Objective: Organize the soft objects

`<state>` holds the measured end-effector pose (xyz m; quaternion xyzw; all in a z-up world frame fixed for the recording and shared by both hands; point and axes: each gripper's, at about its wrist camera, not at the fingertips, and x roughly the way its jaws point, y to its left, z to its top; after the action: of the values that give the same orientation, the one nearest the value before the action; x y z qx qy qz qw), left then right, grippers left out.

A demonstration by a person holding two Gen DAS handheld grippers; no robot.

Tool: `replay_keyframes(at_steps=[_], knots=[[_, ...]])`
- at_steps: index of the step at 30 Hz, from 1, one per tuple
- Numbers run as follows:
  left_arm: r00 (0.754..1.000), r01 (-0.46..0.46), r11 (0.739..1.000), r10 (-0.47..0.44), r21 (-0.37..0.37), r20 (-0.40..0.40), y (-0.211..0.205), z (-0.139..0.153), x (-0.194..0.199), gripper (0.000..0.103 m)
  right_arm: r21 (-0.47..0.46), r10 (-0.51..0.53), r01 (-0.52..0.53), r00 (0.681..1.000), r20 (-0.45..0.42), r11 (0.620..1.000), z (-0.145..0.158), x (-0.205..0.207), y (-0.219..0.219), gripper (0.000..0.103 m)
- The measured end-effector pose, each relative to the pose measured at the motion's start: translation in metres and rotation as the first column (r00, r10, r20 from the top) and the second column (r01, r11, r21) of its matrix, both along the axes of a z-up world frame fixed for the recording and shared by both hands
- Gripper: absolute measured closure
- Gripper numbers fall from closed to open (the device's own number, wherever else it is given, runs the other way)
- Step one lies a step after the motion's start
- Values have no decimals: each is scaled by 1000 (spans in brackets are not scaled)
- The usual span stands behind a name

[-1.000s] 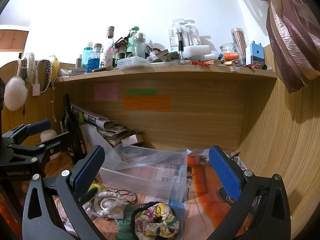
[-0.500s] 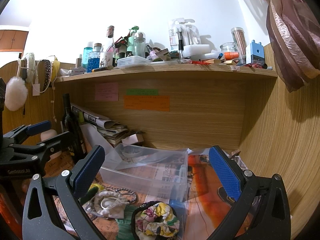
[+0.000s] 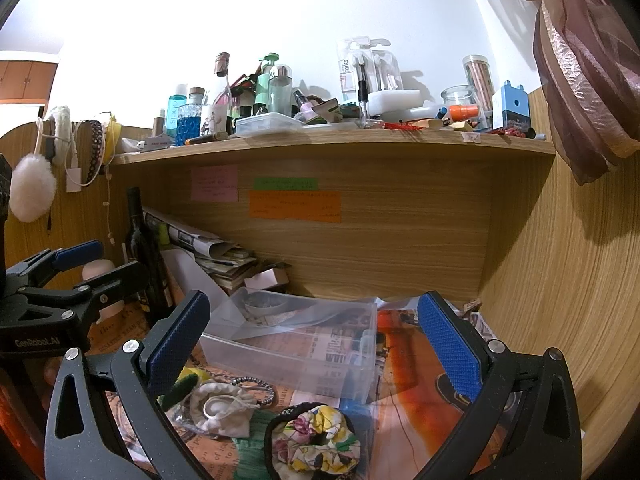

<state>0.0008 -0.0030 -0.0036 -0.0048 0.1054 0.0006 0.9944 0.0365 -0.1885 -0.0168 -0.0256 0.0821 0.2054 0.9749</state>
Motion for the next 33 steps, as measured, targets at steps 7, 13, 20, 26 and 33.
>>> replay_keyframes(at_steps=[7,13,20,26,33], knots=[[1000,-1,1000,1,1,0,-1,0,-1,0,1,4,-4,1000,1,1000,-1,0,0,0],[1000,-1,1000,1,1,1,-1,0,-1,0,1,4,-4,1000,2,1000,0,0,0,0],[1000,2,1000,-2,0,-1,-2,0,-1,0,2,2,-2,1000,2,1000,-1,3,-3,0],[1000,2,1000,-2,-5,-24,-3,-4,2,0,6,-2,2,1000,-8,1000,-1,-1,3,0],[992,-4,1000,1,-21,-129,6,-27,14,0,-19,-40,39,997,-70,999,-15,13,-6,0]])
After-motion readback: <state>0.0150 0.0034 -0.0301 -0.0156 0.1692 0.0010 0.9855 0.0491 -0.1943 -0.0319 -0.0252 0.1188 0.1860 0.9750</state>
